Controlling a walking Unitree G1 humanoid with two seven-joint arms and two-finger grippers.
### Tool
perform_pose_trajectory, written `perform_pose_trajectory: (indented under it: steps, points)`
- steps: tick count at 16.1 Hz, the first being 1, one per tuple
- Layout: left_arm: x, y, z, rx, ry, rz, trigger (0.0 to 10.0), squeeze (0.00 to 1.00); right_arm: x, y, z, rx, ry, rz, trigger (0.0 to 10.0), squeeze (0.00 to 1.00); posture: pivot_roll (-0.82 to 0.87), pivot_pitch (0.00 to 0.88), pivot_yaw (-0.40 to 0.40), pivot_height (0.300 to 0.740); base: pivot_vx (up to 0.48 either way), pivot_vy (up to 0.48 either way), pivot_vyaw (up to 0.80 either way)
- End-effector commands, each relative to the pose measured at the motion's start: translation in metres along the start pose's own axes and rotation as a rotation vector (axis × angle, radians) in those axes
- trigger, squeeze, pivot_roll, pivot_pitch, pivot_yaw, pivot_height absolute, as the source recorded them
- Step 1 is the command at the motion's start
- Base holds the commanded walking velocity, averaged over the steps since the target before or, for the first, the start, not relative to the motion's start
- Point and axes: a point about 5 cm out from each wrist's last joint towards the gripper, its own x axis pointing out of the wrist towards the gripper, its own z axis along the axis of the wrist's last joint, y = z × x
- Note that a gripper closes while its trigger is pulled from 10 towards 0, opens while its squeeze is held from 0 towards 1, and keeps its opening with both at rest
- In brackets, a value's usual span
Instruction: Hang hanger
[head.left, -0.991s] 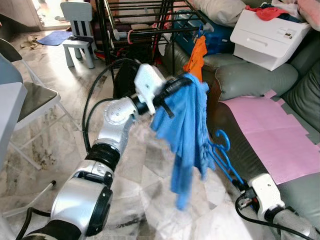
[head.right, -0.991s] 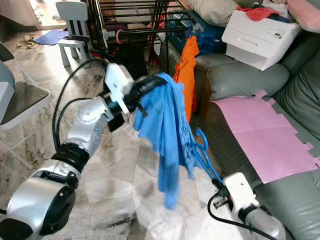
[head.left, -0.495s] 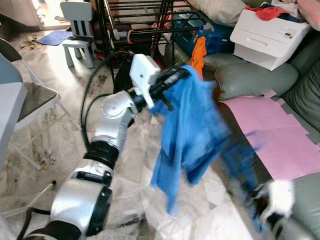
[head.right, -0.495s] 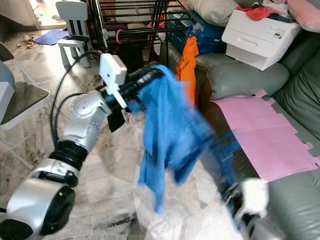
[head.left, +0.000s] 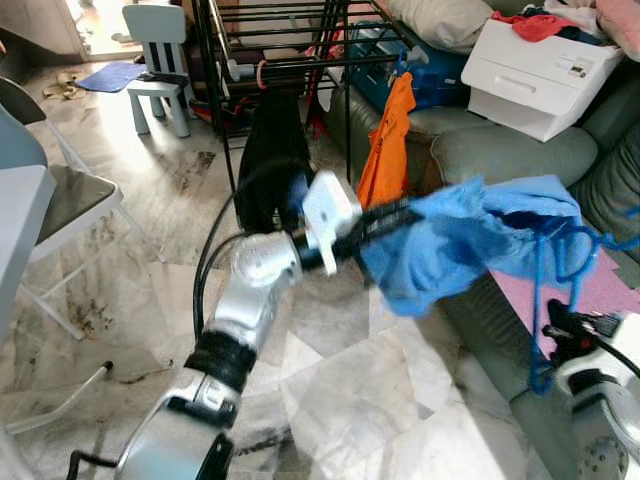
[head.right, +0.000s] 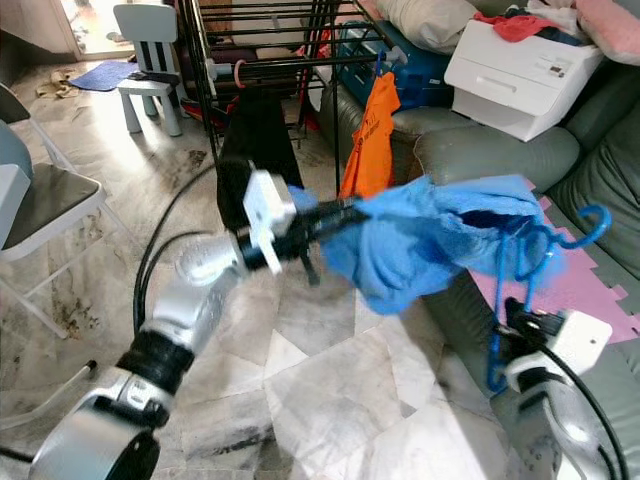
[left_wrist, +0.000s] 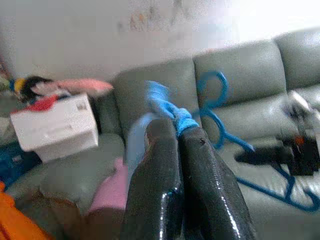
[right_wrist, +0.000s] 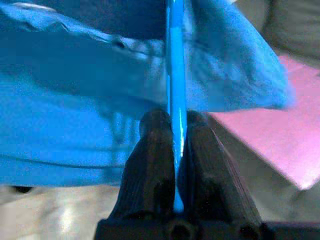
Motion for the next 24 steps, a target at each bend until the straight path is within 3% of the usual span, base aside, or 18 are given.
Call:
perform_pose_trajectory:
  steps: [1, 3, 4, 7, 11, 13, 14, 15, 17, 18, 19, 22, 24]
  points:
    - [0.001, -0.011, -0.005, 0.035, 0.033, -0.050, 10.0, 0.00, -0.002, 0.017, -0.011, 0.020, 0.087, 0.086, 10.0, 0.00, 0.05, 0.000, -0.044, 0.740, 0.000, 0.000, 0.00]
    - [0.001, -0.017, -0.006, 0.000, 0.030, -0.071, 10.0, 0.00, -0.005, 0.021, -0.019, 0.015, 0.096, 0.077, 10.0, 0.00, 0.05, 0.000, -0.041, 0.740, 0.000, 0.000, 0.00]
    - [0.000, -0.020, -0.008, -0.017, 0.039, -0.086, 10.0, 0.00, -0.003, 0.019, -0.010, 0.093, 0.021, 0.039, 10.0, 0.00, 0.04, 0.000, -0.036, 0.740, 0.000, 0.000, 0.00]
    - [-0.008, -0.032, -0.022, -0.053, 0.084, -0.121, 10.0, 0.00, 0.004, -0.007, 0.043, 0.314, -0.268, -0.147, 10.0, 0.00, 0.04, 0.000, -0.030, 0.740, 0.000, 0.000, 0.00]
    - [-0.018, -0.040, -0.033, -0.083, 0.128, -0.125, 10.0, 0.00, 0.013, -0.028, 0.079, 0.346, -0.389, -0.259, 10.0, 0.00, 0.05, 0.000, -0.044, 0.740, 0.000, 0.000, 0.00]
    - [-0.022, -0.043, -0.039, -0.088, 0.153, -0.127, 10.0, 0.00, 0.019, -0.021, 0.106, 0.391, -0.467, -0.232, 10.0, 0.00, 0.05, 0.000, -0.046, 0.740, 0.000, 0.000, 0.00]
    - [-0.023, -0.048, -0.043, -0.088, 0.170, -0.128, 10.0, 0.00, 0.030, 0.008, 0.124, 0.417, -0.480, -0.120, 10.0, 0.00, 0.05, 0.000, -0.046, 0.740, 0.000, 0.000, 0.00]
    - [-0.021, -0.050, -0.045, -0.097, 0.174, -0.128, 10.0, 0.00, 0.036, 0.033, 0.127, 0.405, -0.460, -0.031, 10.0, 0.00, 0.04, 0.000, -0.046, 0.740, 0.000, 0.000, 0.00]
    - [-0.018, -0.053, -0.050, -0.084, 0.190, -0.129, 10.0, 0.00, 0.042, 0.075, 0.117, 0.356, -0.370, 0.131, 10.0, 0.00, 0.04, 0.000, -0.049, 0.740, 0.000, 0.000, 0.00]
    - [-0.018, -0.055, -0.052, -0.088, 0.197, -0.131, 10.0, 0.00, 0.042, 0.087, 0.112, 0.333, -0.344, 0.179, 10.0, 0.00, 0.04, 0.000, -0.049, 0.740, 0.000, 0.000, 0.00]
    - [-0.020, -0.060, -0.058, -0.094, 0.219, -0.148, 10.0, 0.00, 0.042, 0.105, 0.098, 0.256, -0.297, 0.234, 10.0, 0.00, 0.04, 0.000, -0.048, 0.740, 0.000, 0.000, 0.00]
    - [-0.022, -0.065, -0.065, -0.122, 0.247, -0.162, 10.0, 0.00, 0.044, 0.109, 0.093, 0.240, -0.289, 0.200, 10.0, 0.00, 0.04, 0.000, -0.050, 0.740, 0.000, 0.000, 0.00]
    - [-0.024, -0.068, -0.072, -0.145, 0.281, -0.169, 10.0, 0.00, 0.051, 0.095, 0.103, 0.161, -0.363, 0.023, 10.0, 0.00, 0.03, 0.000, -0.053, 0.740, 0.000, 0.000, 0.00]
